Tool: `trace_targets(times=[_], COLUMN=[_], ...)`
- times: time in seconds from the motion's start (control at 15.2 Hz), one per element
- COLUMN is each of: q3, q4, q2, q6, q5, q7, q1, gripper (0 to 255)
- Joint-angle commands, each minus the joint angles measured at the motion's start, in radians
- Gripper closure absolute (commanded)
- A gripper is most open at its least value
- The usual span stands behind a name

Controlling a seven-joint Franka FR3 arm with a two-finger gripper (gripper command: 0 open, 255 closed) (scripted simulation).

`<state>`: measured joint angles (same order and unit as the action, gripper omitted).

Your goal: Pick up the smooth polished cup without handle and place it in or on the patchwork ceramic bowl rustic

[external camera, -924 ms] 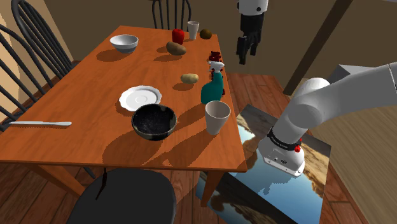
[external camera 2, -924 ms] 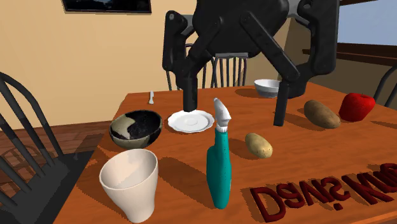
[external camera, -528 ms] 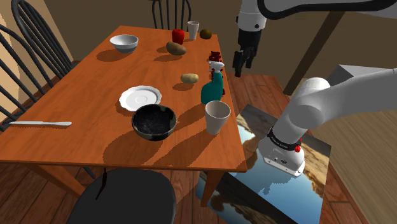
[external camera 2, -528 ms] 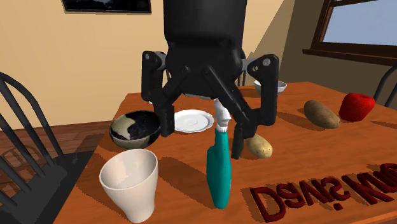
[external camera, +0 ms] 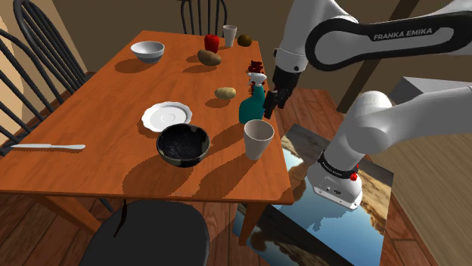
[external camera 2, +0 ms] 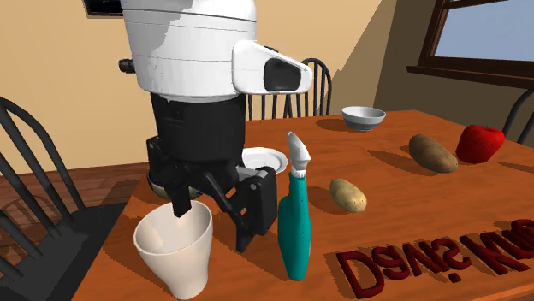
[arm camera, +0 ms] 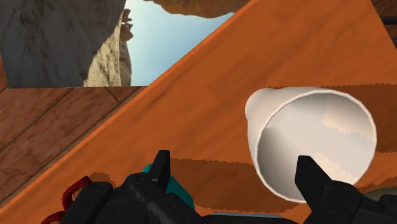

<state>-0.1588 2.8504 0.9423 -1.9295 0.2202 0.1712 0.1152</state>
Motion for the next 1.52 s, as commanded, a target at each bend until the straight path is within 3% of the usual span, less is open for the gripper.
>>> trace_targets(times=[0.0,0.59,1.06,1.12,1.45], q3=[-0.036,-0.073,-0.073,-0.073,-0.073], q4=[0.052,0.132,0.132,0.132,0.132], q2=[0.0,-0.076,-0.076,-0.076,-0.076], q6=[-0.097,-0.263,-0.263,-0.263,-0.263], q5=[0.058,0.11,0.11,0.11,0.11], q7=[0.03,0.03,0.03,0.03,0.03], q1=[0.038,0.068,0.068,0.068,0.068], gripper=[0,0,0,255,255])
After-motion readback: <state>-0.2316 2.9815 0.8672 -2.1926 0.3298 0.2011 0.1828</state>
